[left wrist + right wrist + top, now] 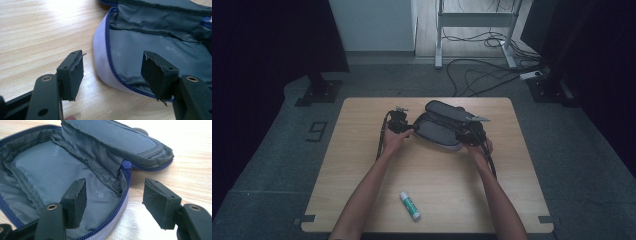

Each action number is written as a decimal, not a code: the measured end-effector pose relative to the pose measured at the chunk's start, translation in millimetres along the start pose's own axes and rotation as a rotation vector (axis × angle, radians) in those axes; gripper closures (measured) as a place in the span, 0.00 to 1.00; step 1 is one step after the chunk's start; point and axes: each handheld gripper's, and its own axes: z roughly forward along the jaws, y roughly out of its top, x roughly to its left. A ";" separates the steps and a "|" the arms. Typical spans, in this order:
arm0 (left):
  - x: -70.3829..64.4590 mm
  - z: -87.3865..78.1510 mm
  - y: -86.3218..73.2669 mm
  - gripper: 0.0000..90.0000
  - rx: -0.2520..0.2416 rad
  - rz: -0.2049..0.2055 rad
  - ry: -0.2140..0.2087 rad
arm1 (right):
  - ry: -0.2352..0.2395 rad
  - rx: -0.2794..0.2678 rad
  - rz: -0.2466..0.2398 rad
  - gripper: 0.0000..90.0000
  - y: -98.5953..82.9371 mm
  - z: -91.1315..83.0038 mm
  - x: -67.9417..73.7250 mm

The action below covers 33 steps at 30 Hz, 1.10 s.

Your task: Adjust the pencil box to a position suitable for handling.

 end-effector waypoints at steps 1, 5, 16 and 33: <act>2.3 2.3 -1.0 0.40 0.004 -0.007 0.002 | -0.001 0.009 0.006 0.39 -1.3 2.5 -1.3; 5.4 6.3 -3.1 0.41 0.014 -0.014 0.004 | -0.002 0.021 0.019 0.41 -3.5 7.0 -4.0; 7.9 18.2 -6.6 0.50 0.023 -0.024 0.006 | 0.010 0.054 0.011 0.56 -8.0 16.7 -6.7; 11.0 26.8 -9.7 0.76 0.036 -0.038 -0.031 | 0.006 0.098 0.032 0.85 -12.8 24.3 -12.4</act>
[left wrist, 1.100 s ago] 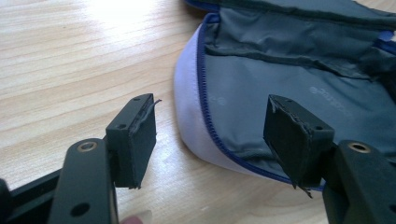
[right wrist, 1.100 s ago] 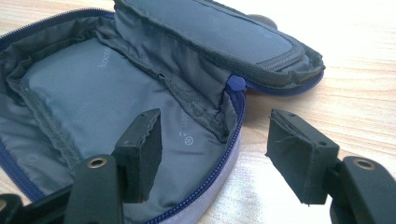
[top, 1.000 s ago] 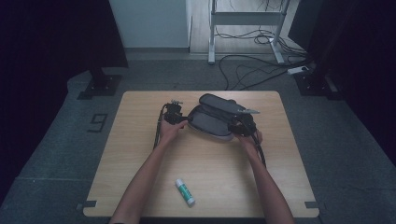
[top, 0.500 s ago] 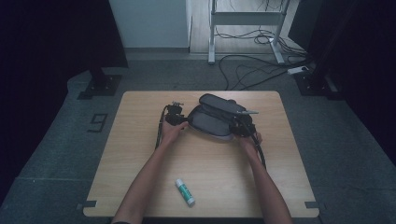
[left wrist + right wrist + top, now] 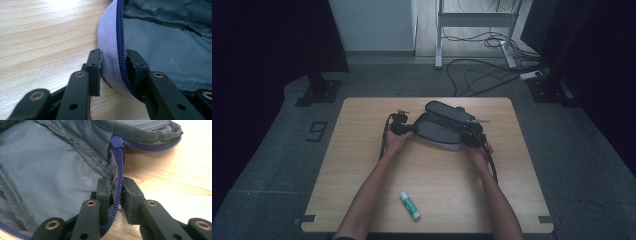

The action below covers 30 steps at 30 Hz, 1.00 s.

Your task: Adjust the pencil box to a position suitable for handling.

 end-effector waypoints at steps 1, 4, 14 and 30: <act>0.1 0.0 0.1 0.77 0.000 -0.002 0.000 | -0.003 0.000 0.000 0.87 0.1 -0.1 0.0; 0.1 -0.2 0.2 0.81 0.001 -0.002 0.004 | -0.014 -0.004 -0.002 0.90 -0.1 -0.1 0.7; -0.3 -2.4 1.5 0.88 0.013 0.006 0.005 | -0.020 -0.033 -0.002 0.94 1.5 -4.4 1.4; -10.7 -37.9 10.0 0.89 -0.048 0.028 -0.026 | -0.007 -0.117 -0.024 0.95 12.1 -35.9 7.0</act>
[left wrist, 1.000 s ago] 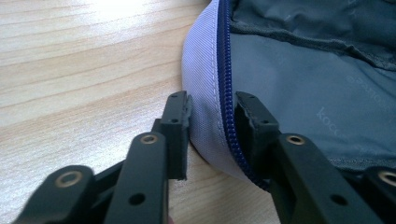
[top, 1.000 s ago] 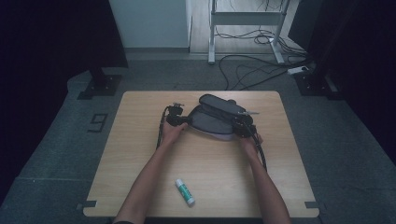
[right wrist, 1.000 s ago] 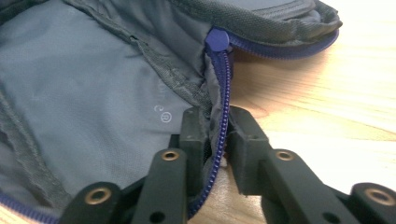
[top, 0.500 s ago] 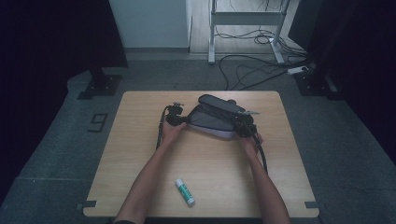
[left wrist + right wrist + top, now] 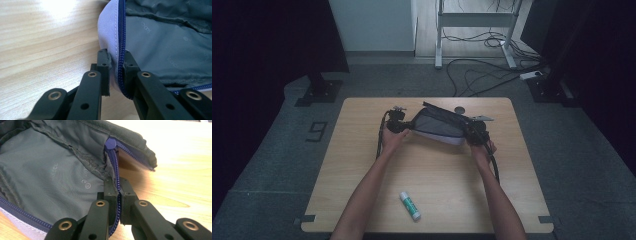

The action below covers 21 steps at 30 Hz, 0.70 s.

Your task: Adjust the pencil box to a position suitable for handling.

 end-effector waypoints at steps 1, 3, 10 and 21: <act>0.0 0.0 0.0 0.89 0.000 0.000 0.000 | 0.000 0.000 0.000 0.95 0.0 0.0 0.0; -2.4 -6.2 1.0 0.89 -0.009 0.007 -0.003 | 0.003 -0.011 -0.003 0.95 2.0 -5.0 1.0; -8.4 -27.7 1.0 0.89 -0.040 0.028 -0.007 | 0.016 -0.051 -0.032 0.95 7.6 -23.2 7.0; -13.4 -60.8 -3.9 0.89 -0.068 0.053 -0.017 | 0.039 -0.098 -0.095 0.95 14.0 -50.9 23.4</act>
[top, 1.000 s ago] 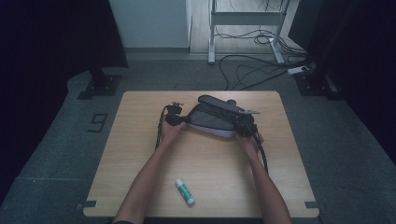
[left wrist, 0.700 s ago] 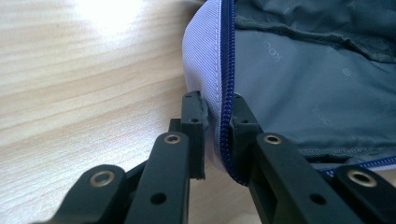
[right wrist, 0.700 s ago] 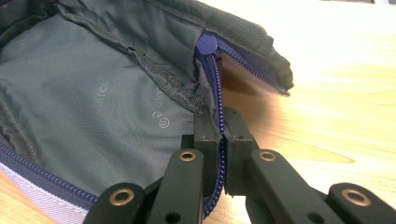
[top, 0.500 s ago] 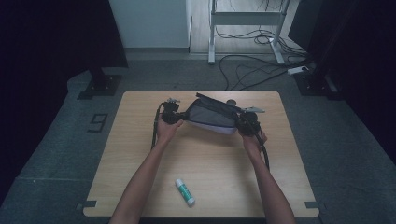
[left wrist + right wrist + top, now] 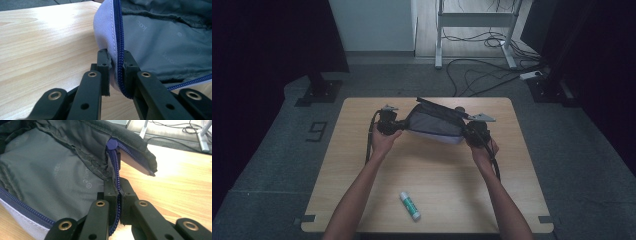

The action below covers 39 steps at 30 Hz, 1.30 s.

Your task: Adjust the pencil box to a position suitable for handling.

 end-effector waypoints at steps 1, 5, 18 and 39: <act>0.2 -2.3 -0.2 0.89 -0.002 -0.008 -0.002 | -0.002 -0.002 -0.004 0.95 0.6 -1.3 1.5; 0.1 -5.0 -0.8 0.89 0.001 -0.006 -0.003 | 0.000 -0.006 -0.006 0.95 1.3 -3.9 3.4; -0.8 -18.5 -12.7 0.89 0.003 -0.007 0.000 | 0.036 -0.009 0.003 0.95 1.0 -7.4 9.1; -6.8 -38.7 -40.6 0.89 -0.005 -0.008 -0.022 | 0.068 -0.045 -0.051 0.94 -12.5 -32.0 27.6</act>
